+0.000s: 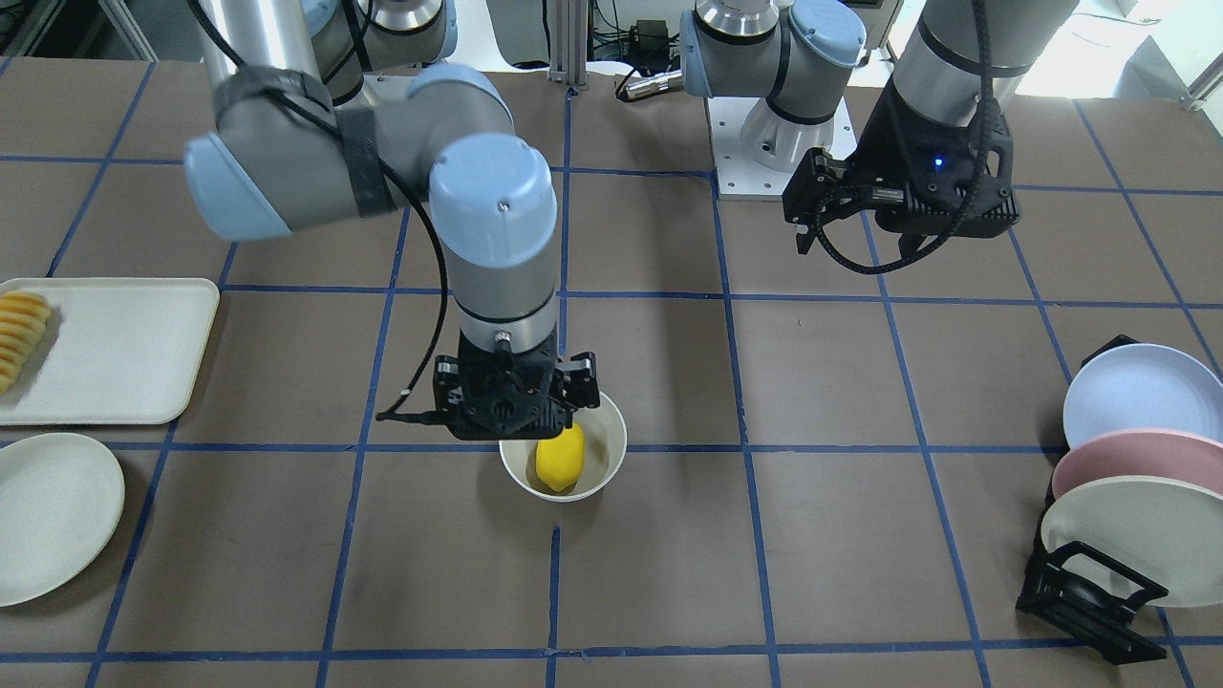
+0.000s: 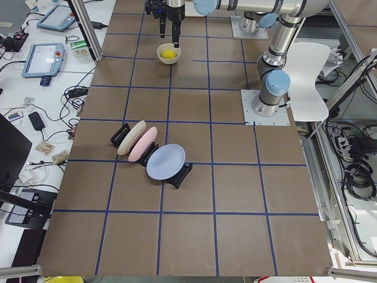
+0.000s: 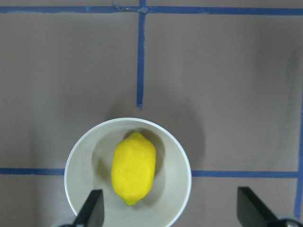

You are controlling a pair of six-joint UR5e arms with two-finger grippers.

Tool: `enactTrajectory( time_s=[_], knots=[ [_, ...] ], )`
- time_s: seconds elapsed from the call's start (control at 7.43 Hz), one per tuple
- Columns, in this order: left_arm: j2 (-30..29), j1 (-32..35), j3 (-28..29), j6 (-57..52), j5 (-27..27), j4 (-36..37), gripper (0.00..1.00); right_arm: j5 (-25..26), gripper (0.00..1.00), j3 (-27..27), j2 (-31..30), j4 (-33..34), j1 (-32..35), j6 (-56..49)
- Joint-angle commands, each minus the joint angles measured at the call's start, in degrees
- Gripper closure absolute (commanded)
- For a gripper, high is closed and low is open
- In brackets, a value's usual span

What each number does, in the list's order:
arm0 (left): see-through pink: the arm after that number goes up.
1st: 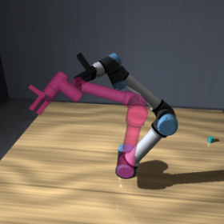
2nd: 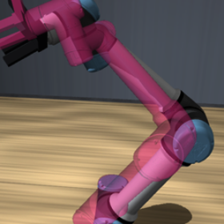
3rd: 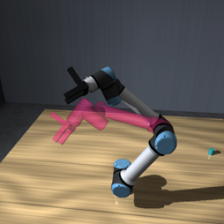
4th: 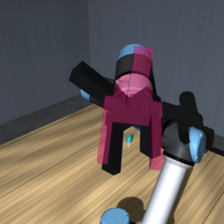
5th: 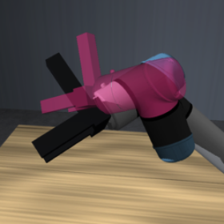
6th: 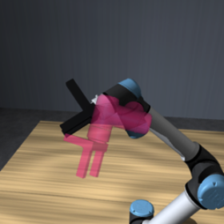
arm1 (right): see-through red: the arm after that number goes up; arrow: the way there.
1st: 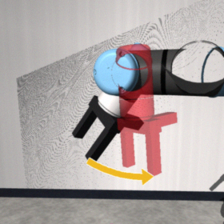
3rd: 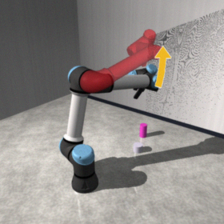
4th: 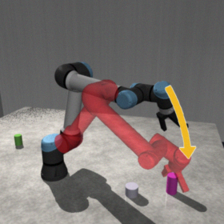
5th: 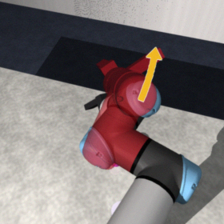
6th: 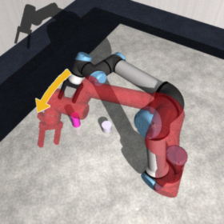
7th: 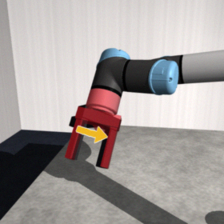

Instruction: Place bowl and put lemon in it

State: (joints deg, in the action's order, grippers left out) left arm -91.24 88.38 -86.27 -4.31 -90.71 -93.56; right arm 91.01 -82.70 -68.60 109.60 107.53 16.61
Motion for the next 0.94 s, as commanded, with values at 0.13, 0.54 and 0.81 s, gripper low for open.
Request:
enactTrajectory(
  time_s=[0.13,0.54,0.81],
  knots=[
    [0.0,0.0,0.0,0.0,-0.3,0.0,0.00,0.0,0.00,0.3,-15.0,-16.7,-9.9,-4.1],
    [-0.1,0.2,0.2,0.1,-0.3,0.0,0.00,-0.1,0.00,-0.7,-16.0,-19.0,-10.9,-6.5],
    [0.0,0.2,0.2,0.2,-0.3,0.0,0.00,0.0,0.00,-0.7,-15.9,-18.7,-11.5,-12.7]
  ],
)
